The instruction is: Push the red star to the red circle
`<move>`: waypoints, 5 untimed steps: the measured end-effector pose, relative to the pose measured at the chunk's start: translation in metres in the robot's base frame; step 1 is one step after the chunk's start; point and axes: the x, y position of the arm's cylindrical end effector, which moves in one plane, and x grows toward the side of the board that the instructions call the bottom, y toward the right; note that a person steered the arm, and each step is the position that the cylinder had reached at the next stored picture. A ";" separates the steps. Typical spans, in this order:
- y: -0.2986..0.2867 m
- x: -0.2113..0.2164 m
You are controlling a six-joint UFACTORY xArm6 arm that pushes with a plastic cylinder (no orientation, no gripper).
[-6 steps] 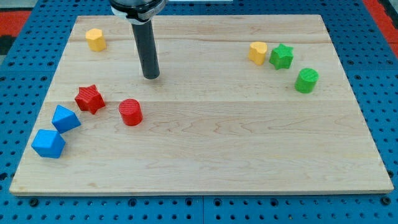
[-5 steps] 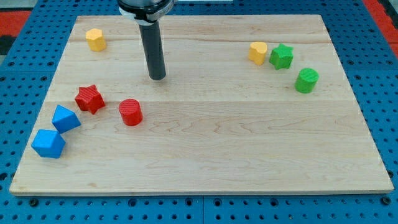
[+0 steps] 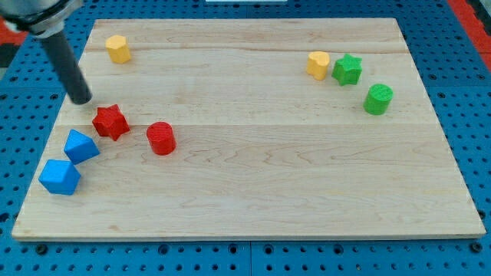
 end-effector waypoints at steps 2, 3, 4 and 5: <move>0.036 0.037; 0.080 0.049; 0.095 0.055; 0.121 0.039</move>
